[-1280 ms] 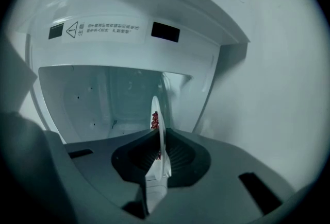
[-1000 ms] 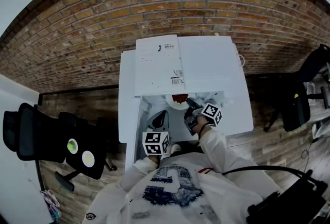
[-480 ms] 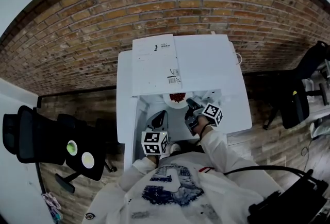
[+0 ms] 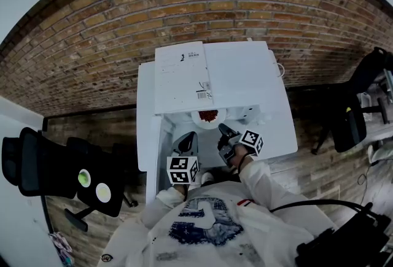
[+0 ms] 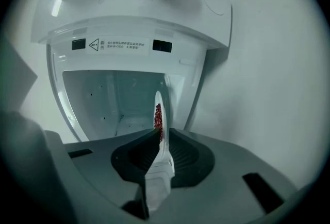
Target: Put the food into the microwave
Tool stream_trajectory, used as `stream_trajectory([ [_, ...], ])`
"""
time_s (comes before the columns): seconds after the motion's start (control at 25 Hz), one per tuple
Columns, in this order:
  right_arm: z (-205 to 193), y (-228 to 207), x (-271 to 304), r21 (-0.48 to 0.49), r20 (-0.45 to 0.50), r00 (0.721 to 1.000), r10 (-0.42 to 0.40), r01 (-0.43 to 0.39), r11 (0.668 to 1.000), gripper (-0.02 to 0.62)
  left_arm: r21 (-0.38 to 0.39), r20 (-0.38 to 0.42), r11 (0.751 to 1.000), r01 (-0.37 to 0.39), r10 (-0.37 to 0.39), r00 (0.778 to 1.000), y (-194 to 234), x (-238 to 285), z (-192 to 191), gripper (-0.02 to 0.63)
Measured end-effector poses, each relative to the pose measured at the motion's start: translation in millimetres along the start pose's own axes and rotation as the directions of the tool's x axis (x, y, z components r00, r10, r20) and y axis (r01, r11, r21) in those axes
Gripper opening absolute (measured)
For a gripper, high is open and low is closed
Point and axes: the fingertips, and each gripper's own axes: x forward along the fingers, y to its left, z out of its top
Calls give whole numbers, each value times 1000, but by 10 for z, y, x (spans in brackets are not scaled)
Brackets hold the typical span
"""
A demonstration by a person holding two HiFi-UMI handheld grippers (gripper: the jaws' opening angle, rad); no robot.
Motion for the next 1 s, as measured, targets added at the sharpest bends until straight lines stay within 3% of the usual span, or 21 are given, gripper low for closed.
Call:
stream_trajectory([
  [1.0, -33, 19, 243, 16, -14, 1000, -9, 9, 1000, 29, 12, -3, 1000, -6, 6, 1000, 24, -15, 29, 8],
])
